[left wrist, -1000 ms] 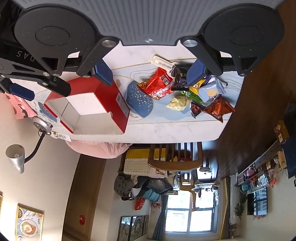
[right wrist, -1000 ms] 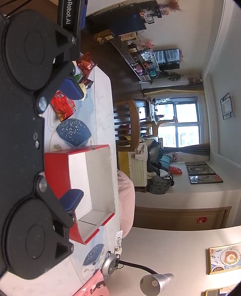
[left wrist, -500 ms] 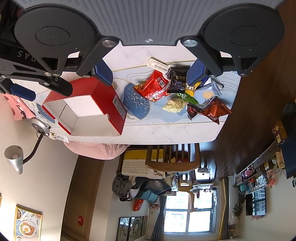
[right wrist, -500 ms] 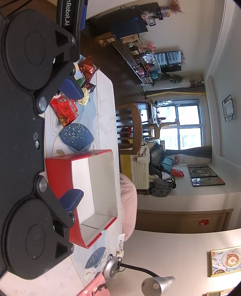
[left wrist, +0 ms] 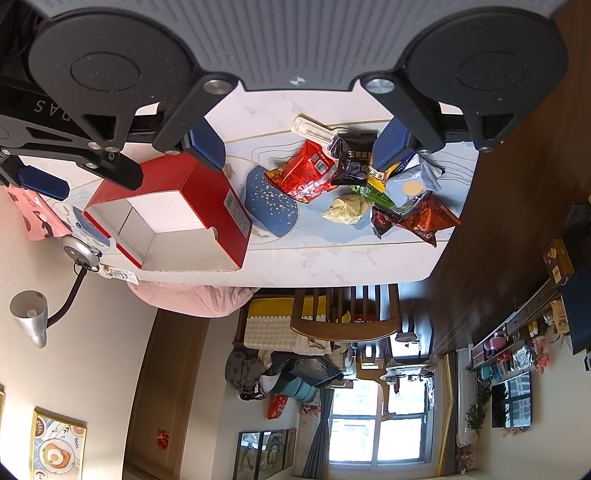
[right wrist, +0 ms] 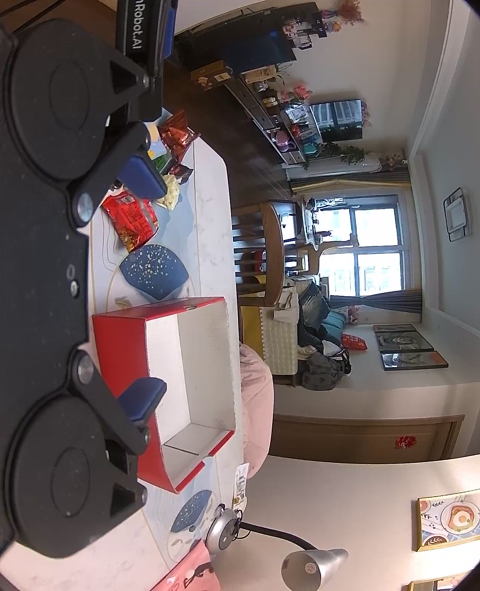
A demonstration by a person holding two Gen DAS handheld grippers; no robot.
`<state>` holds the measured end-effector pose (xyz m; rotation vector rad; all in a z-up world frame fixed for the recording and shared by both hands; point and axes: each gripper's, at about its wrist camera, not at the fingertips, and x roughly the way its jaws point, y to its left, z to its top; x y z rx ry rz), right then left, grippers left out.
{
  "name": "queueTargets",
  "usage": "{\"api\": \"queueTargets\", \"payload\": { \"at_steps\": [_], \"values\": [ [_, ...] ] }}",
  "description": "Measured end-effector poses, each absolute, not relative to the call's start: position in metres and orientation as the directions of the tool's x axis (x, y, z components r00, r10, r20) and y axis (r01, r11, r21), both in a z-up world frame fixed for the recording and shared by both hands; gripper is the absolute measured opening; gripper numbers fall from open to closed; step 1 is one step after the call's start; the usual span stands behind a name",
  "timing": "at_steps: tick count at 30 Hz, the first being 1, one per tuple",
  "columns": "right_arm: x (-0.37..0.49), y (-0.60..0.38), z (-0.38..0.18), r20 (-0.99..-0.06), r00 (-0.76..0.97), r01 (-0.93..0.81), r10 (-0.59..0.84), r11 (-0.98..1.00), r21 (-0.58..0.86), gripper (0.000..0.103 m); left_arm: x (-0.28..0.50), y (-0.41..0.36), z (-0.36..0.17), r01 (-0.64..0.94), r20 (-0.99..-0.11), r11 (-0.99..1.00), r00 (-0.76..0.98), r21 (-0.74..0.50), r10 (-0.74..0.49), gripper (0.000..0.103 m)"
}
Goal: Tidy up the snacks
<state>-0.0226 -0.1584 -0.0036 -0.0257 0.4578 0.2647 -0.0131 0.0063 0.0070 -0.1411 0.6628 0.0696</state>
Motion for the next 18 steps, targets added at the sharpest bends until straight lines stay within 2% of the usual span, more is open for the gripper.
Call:
{"api": "queueTargets", "payload": {
  "at_steps": [13, 18],
  "values": [
    [-0.0287, -0.1568, -0.0024, -0.419, 0.875, -0.255, 0.242, 0.967, 0.025, 0.103, -0.0177, 0.0122, 0.0082, -0.107, -0.613, 0.989, 0.790, -0.105, 0.020, 0.087],
    [-0.0256, -0.1579, -0.0045, -0.444, 0.854, -0.281, 0.271, 0.959, 0.046, 0.103, -0.0167, 0.0134, 0.0068, -0.101, -0.614, 0.990, 0.789, -0.102, 0.017, 0.087]
  ]
}}
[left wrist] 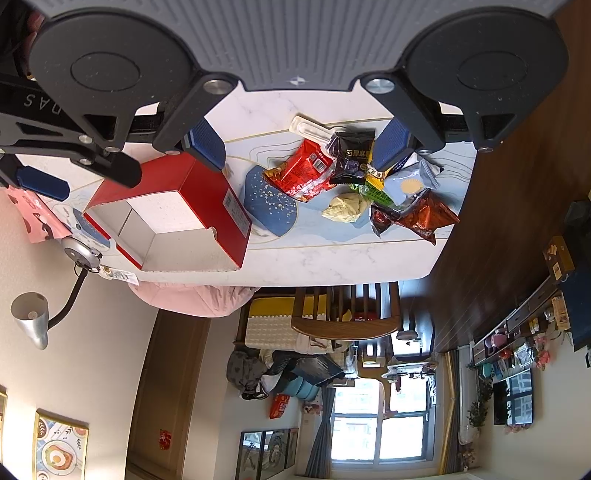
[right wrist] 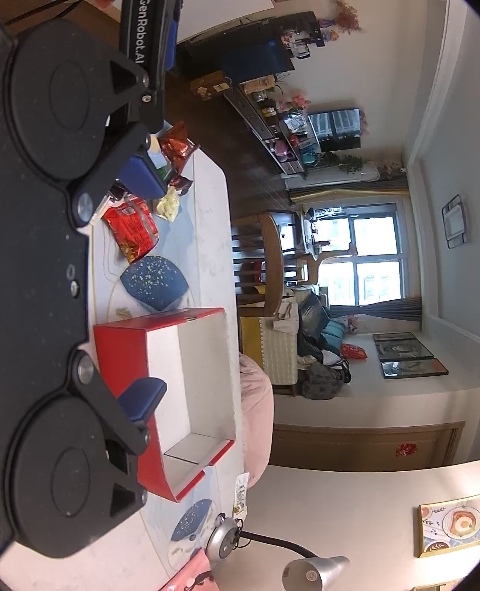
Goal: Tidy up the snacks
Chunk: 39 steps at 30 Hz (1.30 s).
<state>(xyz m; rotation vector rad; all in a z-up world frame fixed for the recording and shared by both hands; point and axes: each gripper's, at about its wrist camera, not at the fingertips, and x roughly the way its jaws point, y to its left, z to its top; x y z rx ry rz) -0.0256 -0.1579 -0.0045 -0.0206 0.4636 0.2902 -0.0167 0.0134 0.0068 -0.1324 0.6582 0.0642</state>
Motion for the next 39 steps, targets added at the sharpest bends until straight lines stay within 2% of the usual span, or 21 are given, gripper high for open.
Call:
{"api": "queueTargets", "payload": {
  "at_steps": [39],
  "values": [
    [-0.025, -0.134, -0.010, -0.447, 0.858, -0.271, 0.253, 0.962, 0.026, 0.103, -0.015, 0.038, -0.006, -0.092, -0.647, 0.988, 0.763, -0.128, -0.012, 0.087]
  ]
}}
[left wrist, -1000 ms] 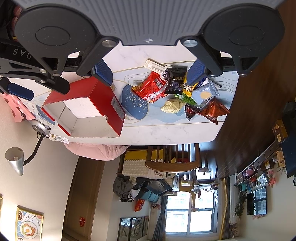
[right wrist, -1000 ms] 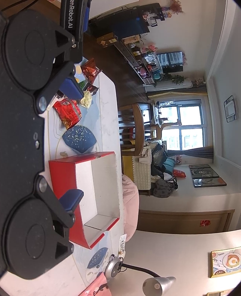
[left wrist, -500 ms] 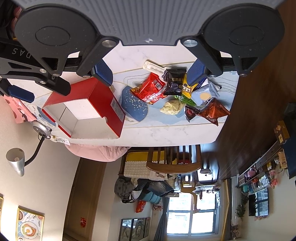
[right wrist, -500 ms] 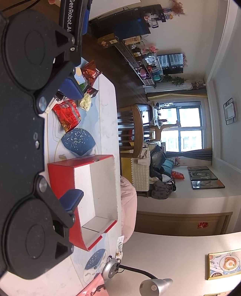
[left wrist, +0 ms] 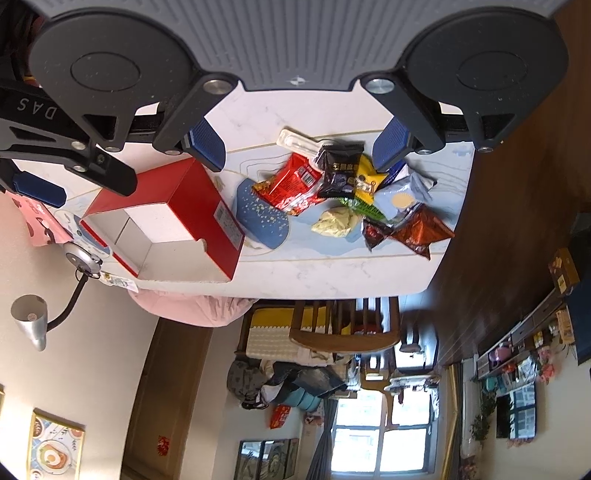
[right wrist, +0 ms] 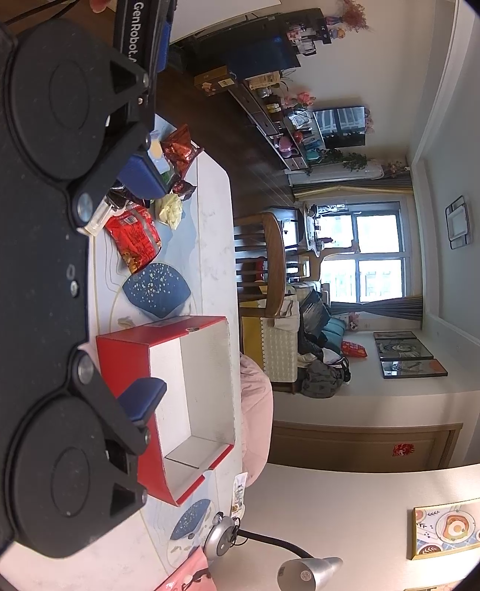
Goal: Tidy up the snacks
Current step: 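Grasp the red chip bag with the right gripper while the left gripper grasps the black cookie packet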
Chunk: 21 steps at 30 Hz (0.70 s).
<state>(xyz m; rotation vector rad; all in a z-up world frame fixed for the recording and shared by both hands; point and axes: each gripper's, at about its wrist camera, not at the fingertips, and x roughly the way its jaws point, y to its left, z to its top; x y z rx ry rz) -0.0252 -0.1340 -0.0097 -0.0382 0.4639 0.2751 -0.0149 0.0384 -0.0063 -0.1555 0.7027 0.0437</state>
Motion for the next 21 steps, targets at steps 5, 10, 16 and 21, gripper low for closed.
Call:
{"api": "queueTargets", "payload": {
  "at_steps": [5, 10, 16, 21],
  "values": [
    [-0.010, -0.128, -0.018, -0.483, 0.836, -0.278, 0.261, 0.960, 0.036, 0.103, -0.007, 0.048, -0.015, -0.119, -0.670, 0.984, 0.743, -0.136, -0.003, 0.087],
    [0.015, -0.115, -0.032, -0.528, 0.791, -0.337, 0.309, 0.940, 0.046, 0.103, 0.005, 0.061, -0.027, -0.175, -0.701, 0.975, 0.713, -0.140, 0.027, 0.087],
    [0.047, -0.098, -0.052, -0.562, 0.744, -0.464, 0.360, 0.884, -0.048, 0.101, 0.027, 0.075, -0.047, -0.215, -0.736, 0.966, 0.675, -0.145, 0.040, 0.087],
    [0.075, -0.084, -0.075, -0.613, 0.689, -0.565, 0.388, 0.816, -0.120, 0.100, 0.044, 0.085, -0.063, -0.264, -0.750, 0.958, 0.655, -0.115, 0.090, 0.087]
  ]
}}
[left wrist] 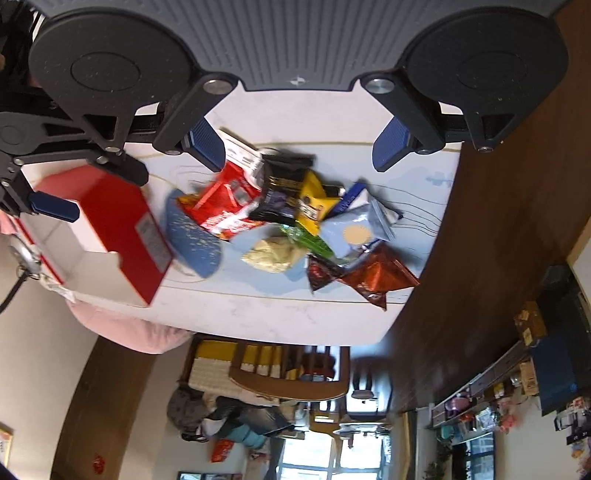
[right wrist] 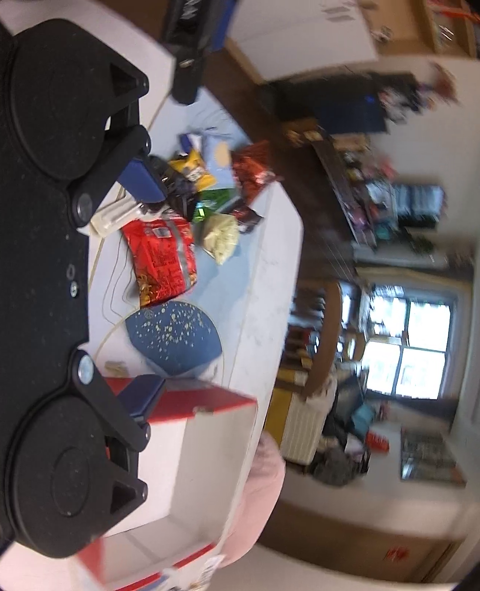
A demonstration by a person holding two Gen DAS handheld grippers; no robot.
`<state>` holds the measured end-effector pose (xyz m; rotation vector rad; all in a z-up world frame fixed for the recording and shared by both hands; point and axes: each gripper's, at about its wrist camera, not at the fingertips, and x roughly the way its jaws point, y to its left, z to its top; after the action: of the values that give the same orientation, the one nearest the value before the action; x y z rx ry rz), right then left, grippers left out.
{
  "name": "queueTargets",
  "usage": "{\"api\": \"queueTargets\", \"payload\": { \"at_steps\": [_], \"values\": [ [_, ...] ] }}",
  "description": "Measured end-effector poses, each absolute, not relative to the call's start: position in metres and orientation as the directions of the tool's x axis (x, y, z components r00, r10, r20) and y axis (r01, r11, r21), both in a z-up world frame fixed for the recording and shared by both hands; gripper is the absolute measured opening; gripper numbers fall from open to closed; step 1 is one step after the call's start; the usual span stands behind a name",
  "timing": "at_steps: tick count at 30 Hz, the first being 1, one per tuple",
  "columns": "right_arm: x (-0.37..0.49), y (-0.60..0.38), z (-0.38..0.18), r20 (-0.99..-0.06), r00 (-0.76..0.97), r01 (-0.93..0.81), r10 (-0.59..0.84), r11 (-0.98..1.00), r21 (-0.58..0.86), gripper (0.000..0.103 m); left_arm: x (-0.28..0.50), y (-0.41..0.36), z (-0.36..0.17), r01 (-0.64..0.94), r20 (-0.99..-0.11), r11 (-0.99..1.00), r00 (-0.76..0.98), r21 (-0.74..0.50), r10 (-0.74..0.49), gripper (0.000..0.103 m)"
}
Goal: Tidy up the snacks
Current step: 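Grasp the red chip bag with the right gripper while the left gripper grasps the black cookie packet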
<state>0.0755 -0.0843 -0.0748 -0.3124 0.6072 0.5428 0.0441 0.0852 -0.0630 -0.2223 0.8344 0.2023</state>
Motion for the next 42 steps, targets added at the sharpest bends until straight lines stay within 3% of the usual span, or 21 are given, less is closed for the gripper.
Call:
{"api": "queueTargets", "payload": {
  "at_steps": [8, 20, 28, 34, 36, 42],
  "values": [
    [0.125, -0.052, -0.113, -0.694, 0.613, -0.650, 0.378, 0.741, -0.171, 0.100, 0.070, 0.093, -0.084, -0.294, -0.775, 0.952, 0.619, -0.081, 0.125, 0.087],
    [0.183, -0.027, -0.149, -0.773, 0.506, -0.648, 0.383, 0.760, -0.048, 0.100, 0.091, 0.087, -0.095, -0.287, -0.783, 0.957, 0.602, -0.031, 0.156, 0.087],
    [0.201, -0.027, -0.161, -0.814, 0.431, -0.637, 0.389, 0.770, 0.031, 0.100, 0.116, 0.089, -0.109, -0.206, -0.792, 0.976, 0.607, -0.069, 0.071, 0.087],
    [0.207, -0.034, -0.161, -0.811, 0.428, -0.637, 0.398, 0.769, 0.041, 0.084, 0.132, 0.091, -0.127, -0.167, -0.808, 0.983, 0.588, -0.082, 0.032, 0.083],
    [0.206, -0.037, -0.160, -0.810, 0.429, -0.641, 0.399, 0.767, 0.039, 0.082, 0.135, 0.094, -0.129, -0.163, -0.814, 0.981, 0.581, -0.102, 0.012, 0.078],
    [0.194, -0.049, -0.157, -0.799, 0.464, -0.634, 0.383, 0.773, 0.003, 0.079, 0.141, 0.089, -0.132, -0.075, -0.814, 0.992, 0.579, -0.104, -0.041, 0.076]
  ]
}}
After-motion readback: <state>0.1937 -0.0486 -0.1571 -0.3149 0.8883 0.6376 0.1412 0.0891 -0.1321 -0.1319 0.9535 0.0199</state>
